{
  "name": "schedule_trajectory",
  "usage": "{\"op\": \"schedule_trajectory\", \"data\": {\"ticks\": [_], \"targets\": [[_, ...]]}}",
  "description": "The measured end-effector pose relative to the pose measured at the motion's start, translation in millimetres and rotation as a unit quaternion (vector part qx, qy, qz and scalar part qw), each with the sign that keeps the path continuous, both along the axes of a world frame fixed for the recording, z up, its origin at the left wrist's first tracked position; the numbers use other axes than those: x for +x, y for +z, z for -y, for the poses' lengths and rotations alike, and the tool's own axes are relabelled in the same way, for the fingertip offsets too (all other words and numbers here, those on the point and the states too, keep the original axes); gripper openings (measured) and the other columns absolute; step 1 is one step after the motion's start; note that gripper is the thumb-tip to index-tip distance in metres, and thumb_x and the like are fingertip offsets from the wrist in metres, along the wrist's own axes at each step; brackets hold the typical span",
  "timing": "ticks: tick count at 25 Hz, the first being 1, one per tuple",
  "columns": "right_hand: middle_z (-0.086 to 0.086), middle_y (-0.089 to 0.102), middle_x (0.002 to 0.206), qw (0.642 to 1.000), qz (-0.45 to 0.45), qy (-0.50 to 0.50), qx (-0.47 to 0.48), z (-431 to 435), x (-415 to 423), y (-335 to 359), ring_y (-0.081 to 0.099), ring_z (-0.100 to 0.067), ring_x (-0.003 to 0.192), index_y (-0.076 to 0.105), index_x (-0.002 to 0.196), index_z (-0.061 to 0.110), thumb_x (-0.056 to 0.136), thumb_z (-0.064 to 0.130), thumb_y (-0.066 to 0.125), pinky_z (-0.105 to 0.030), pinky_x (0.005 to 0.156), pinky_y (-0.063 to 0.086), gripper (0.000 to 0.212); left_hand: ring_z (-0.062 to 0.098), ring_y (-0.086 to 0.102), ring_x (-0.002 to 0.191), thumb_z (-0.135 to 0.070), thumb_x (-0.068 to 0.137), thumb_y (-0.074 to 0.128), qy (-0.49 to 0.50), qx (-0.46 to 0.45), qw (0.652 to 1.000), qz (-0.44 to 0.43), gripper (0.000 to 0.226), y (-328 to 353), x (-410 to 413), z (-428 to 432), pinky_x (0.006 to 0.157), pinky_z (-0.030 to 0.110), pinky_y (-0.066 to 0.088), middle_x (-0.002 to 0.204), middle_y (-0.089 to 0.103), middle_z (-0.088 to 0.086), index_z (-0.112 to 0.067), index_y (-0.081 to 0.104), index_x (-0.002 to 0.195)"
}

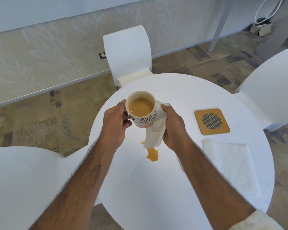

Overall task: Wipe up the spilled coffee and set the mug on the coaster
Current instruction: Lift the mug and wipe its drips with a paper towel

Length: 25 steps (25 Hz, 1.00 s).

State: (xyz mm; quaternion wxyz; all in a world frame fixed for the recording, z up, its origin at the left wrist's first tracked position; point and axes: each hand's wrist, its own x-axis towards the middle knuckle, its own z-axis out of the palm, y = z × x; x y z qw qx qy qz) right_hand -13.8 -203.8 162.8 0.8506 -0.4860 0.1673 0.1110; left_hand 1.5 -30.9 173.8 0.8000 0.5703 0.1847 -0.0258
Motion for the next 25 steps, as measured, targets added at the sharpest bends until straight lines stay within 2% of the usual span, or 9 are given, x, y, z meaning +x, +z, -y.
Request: {"op": "schedule_trajectory", "data": {"ticks": [4, 7, 10, 13, 16, 18, 21, 23, 25], "targets": [[-0.003, 0.071, 0.089, 0.994, 0.008, 0.069, -0.09, -6, 29, 0, 0.068, -0.018, 0.084, 0.073, 0.093, 0.018, 0.097, 0.029, 0.052, -0.035, 0.074, 0.054, 0.024, 0.009, 0.04, 0.06, -0.026, 0.093, 0.067, -0.017, 0.006, 1.0, -0.009, 0.024, -11, 1, -4, 0.045, 0.022, 0.033, 0.069, 0.047, -0.001, -0.026, 0.074, 0.07], [-0.004, 0.07, 0.085, 0.99, 0.005, 0.085, -0.116, -13, 45, -10, 0.068, -0.019, 0.079, 0.07, 0.089, 0.015, 0.094, 0.029, 0.054, -0.034, 0.073, 0.055, 0.022, 0.011, 0.039, 0.061, -0.024, 0.094, 0.066, -0.009, 0.005, 1.0, -0.02, 0.02, -22, 5, -8, 0.045, 0.022, 0.033, 0.072, 0.045, 0.002, -0.023, 0.072, 0.075], [-0.01, 0.065, 0.089, 0.992, -0.035, 0.096, -0.08, -19, 58, -21, 0.065, -0.024, 0.081, 0.066, 0.092, 0.012, 0.093, 0.027, 0.058, -0.036, 0.077, 0.053, 0.017, 0.012, 0.04, 0.062, -0.026, 0.093, 0.068, 0.0, 0.013, 1.0, -0.025, 0.012, -32, 7, -13, 0.047, 0.022, 0.035, 0.075, 0.042, 0.006, -0.018, 0.068, 0.083], [-0.015, 0.058, 0.099, 0.988, -0.093, 0.114, -0.036, -23, 65, -32, 0.06, -0.029, 0.089, 0.062, 0.101, 0.01, 0.094, 0.024, 0.056, -0.039, 0.081, 0.051, 0.017, 0.012, 0.045, 0.06, -0.031, 0.085, 0.072, 0.018, 0.014, 0.999, -0.03, 0.017, -41, 10, -16, 0.049, 0.022, 0.042, 0.074, 0.046, 0.005, -0.023, 0.067, 0.071], [-0.01, 0.06, 0.083, 0.986, -0.129, 0.108, -0.005, -26, 63, -40, 0.062, -0.025, 0.072, 0.064, 0.082, 0.013, 0.095, 0.021, 0.055, -0.033, 0.068, 0.056, 0.017, 0.011, 0.045, 0.059, -0.03, 0.085, 0.073, 0.033, 0.001, 0.999, -0.038, 0.019, -48, 13, -18, 0.05, 0.022, 0.043, 0.075, 0.043, 0.006, -0.024, 0.066, 0.069], [-0.009, 0.062, 0.081, 0.987, -0.111, 0.104, -0.044, -26, 65, -45, 0.063, -0.024, 0.072, 0.067, 0.08, 0.013, 0.095, 0.019, 0.054, -0.033, 0.066, 0.056, 0.021, 0.011, 0.047, 0.06, -0.029, 0.086, 0.073, 0.038, -0.003, 0.998, -0.039, 0.016, -54, 17, -19, 0.05, 0.022, 0.043, 0.078, 0.043, 0.007, -0.022, 0.066, 0.074], [-0.01, 0.059, 0.09, 0.983, -0.043, 0.105, -0.145, -24, 72, -47, 0.057, -0.023, 0.083, 0.066, 0.094, 0.014, 0.095, 0.023, 0.049, -0.039, 0.078, 0.048, 0.019, 0.012, 0.047, 0.059, -0.029, 0.084, 0.073, 0.047, -0.011, 0.998, -0.046, 0.012, -65, 23, -19, 0.05, 0.022, 0.044, 0.075, 0.043, 0.006, -0.02, 0.068, 0.077], [-0.007, 0.055, 0.091, 0.978, -0.006, 0.086, -0.19, -22, 78, -50, 0.051, -0.022, 0.086, 0.063, 0.095, 0.017, 0.093, 0.03, 0.048, -0.038, 0.08, 0.041, 0.02, 0.011, 0.047, 0.058, -0.026, 0.086, 0.072, 0.054, -0.017, 0.997, -0.054, 0.014, -74, 30, -19, 0.05, 0.022, 0.044, 0.072, 0.045, 0.004, -0.021, 0.07, 0.073], [-0.004, 0.061, 0.091, 0.976, -0.002, 0.079, -0.204, -21, 84, -54, 0.057, -0.02, 0.088, 0.067, 0.092, 0.018, 0.092, 0.037, 0.049, -0.038, 0.081, 0.044, 0.026, 0.011, 0.047, 0.057, -0.024, 0.088, 0.071, 0.059, -0.019, 0.996, -0.063, 0.017, -86, 37, -19, 0.049, 0.022, 0.043, 0.071, 0.045, 0.004, -0.021, 0.069, 0.072]]}}
